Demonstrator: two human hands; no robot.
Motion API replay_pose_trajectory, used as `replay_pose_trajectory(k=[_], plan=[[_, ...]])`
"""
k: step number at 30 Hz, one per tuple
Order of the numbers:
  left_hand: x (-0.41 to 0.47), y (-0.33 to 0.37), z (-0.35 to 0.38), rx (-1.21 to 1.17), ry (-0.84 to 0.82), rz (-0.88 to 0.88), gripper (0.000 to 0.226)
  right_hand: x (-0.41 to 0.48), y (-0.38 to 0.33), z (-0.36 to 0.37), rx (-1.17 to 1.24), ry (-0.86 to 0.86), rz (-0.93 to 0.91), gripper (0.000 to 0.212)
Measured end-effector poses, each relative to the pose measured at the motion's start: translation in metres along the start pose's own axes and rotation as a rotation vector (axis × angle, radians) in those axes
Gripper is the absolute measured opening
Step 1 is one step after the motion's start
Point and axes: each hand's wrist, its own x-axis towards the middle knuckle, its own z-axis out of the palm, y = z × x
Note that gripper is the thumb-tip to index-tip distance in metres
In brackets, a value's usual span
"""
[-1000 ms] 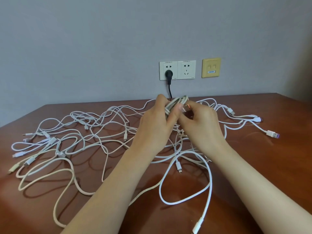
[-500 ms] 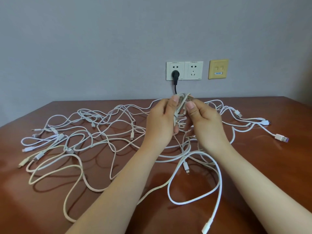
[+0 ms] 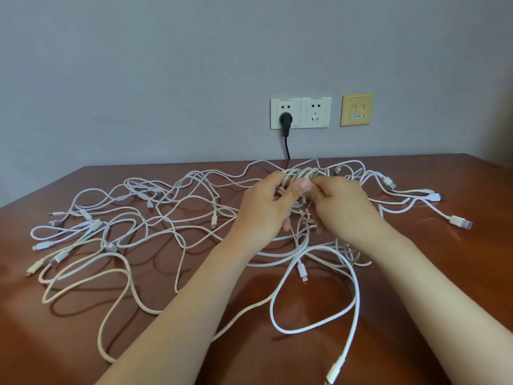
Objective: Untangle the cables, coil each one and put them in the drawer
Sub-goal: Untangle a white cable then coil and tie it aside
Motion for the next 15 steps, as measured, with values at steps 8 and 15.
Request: replay_pose_trajectory(k=[8, 15], plan=[[-0.0025, 0.0006, 0.0008, 0.103, 0.033, 0.036, 0.032, 0.0016, 0.0068, -0.006, 0.424, -0.189, 0.106, 0.041], [-0.0032, -0.0001, 0.003, 0.114, -0.038, 0.053, 0.022, 0.0026, 0.0098, -0.0087, 0.455, -0.218, 0.103, 0.044]])
